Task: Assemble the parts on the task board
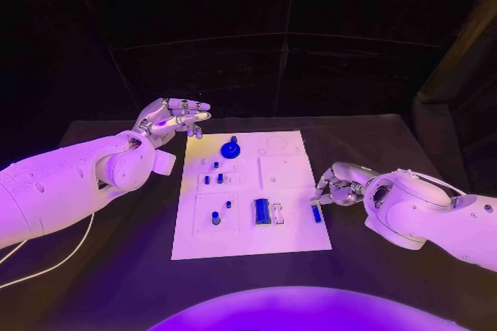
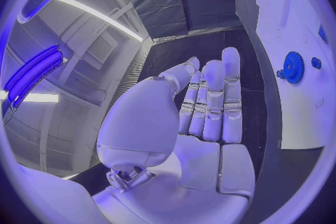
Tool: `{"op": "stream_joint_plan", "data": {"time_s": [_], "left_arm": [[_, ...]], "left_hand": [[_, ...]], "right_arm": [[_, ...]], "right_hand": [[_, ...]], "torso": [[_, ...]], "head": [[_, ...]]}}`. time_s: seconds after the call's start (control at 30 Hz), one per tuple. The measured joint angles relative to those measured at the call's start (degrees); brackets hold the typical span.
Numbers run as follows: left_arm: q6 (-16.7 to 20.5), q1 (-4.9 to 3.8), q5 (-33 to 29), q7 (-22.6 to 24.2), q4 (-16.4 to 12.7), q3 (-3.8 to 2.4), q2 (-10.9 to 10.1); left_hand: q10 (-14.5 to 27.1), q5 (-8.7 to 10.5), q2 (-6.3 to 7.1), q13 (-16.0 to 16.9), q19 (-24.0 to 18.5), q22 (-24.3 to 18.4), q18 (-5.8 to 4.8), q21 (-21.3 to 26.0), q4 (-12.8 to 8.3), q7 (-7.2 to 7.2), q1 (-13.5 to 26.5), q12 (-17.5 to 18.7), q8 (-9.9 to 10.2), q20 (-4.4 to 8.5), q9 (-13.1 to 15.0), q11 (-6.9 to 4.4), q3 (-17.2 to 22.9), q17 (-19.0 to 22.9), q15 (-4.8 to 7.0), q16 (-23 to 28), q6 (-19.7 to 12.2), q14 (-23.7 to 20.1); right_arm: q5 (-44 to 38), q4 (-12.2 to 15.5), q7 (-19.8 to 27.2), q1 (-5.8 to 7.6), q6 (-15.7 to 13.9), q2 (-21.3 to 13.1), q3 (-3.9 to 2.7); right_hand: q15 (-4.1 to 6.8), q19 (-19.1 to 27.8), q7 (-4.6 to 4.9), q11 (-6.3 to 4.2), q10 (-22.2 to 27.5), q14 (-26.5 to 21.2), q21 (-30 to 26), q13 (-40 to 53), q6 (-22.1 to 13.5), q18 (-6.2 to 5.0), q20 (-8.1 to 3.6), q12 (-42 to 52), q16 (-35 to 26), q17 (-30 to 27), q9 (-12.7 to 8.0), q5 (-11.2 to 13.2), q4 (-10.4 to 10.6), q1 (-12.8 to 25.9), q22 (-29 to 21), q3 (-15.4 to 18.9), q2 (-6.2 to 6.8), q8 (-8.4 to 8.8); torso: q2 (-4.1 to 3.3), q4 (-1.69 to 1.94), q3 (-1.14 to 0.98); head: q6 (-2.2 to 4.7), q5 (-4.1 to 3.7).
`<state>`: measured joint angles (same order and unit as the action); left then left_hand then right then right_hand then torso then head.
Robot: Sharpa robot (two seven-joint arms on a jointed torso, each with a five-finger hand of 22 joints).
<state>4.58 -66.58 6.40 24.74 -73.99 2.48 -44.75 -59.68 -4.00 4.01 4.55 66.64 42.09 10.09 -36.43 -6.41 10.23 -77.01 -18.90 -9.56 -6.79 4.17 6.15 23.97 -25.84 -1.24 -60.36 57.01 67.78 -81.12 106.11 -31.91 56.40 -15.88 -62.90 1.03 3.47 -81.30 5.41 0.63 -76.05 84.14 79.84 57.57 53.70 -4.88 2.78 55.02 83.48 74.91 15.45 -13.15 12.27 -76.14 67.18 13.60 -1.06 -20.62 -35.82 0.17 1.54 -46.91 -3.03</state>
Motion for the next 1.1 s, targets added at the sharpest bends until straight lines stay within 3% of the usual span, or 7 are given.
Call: {"op": "stream_joint_plan", "data": {"time_s": [0.67, 0.9, 1.1], "left_arm": [[-0.06, 0.08, 0.0, 0.0, 0.2, 0.01, 0.0], [-0.09, 0.12, 0.0, 0.0, 0.29, 0.01, -0.01], [-0.11, 0.14, 0.0, 0.0, 0.31, 0.02, -0.03]], "left_hand": [[0.0, 0.0, 0.0, -0.05, 0.0, 0.01, 0.0, 0.0, 0.0, 0.0, 0.0, 0.0, 0.0, 0.0, 0.01, 0.0, 0.0, -0.01, 0.0, 0.0, 0.0, 0.0], [0.0, 0.0, 0.0, -0.04, 0.0, 0.01, 0.0, 0.0, 0.0, 0.0, 0.0, 0.0, 0.0, 0.0, 0.01, 0.0, 0.0, -0.01, 0.0, 0.0, 0.0, 0.0], [0.0, 0.0, 0.0, -0.04, 0.0, 0.02, 0.0, 0.0, 0.0, 0.0, 0.0, 0.0, 0.0, 0.0, 0.01, 0.0, 0.0, -0.01, 0.0, 0.0, 0.0, 0.0]], "right_arm": [[-4.35, -0.65, -3.98, -0.84, 7.09, 1.66, 0.02], [-5.47, -0.58, -4.64, -0.97, 8.66, 2.28, -0.04], [-6.01, -0.74, -4.84, -0.98, 9.27, 2.9, -0.09]], "right_hand": [[0.0, 0.0, -0.81, 0.0, 0.0, 0.0, 0.0, 0.33, 3.5, 0.0, -0.01, 0.0, -0.27, -0.01, 0.5, 1.48, 1.49, 0.83, -0.16, 1.81, 0.37, 0.0], [0.0, 0.0, -0.99, -0.23, -0.22, 0.0, 0.0, 0.48, 3.73, 0.0, -0.01, 0.0, -0.27, -0.01, 0.87, 1.48, 1.38, 0.81, -0.1, 1.92, 0.34, -0.17], [0.22, 0.0, -0.91, -0.44, 0.0, -0.22, 0.0, 0.52, 3.83, 0.0, -0.01, -0.29, -0.27, 0.0, 1.37, 0.25, -0.36, -2.68, -0.09, 0.91, -1.13, -0.34]], "torso": [[-0.01, -0.02, -0.04], [-0.01, 0.14, -0.03], [0.01, 0.23, 0.02]], "head": [[-0.24, -0.38], [-0.31, -0.55], [-0.37, -0.63]]}}
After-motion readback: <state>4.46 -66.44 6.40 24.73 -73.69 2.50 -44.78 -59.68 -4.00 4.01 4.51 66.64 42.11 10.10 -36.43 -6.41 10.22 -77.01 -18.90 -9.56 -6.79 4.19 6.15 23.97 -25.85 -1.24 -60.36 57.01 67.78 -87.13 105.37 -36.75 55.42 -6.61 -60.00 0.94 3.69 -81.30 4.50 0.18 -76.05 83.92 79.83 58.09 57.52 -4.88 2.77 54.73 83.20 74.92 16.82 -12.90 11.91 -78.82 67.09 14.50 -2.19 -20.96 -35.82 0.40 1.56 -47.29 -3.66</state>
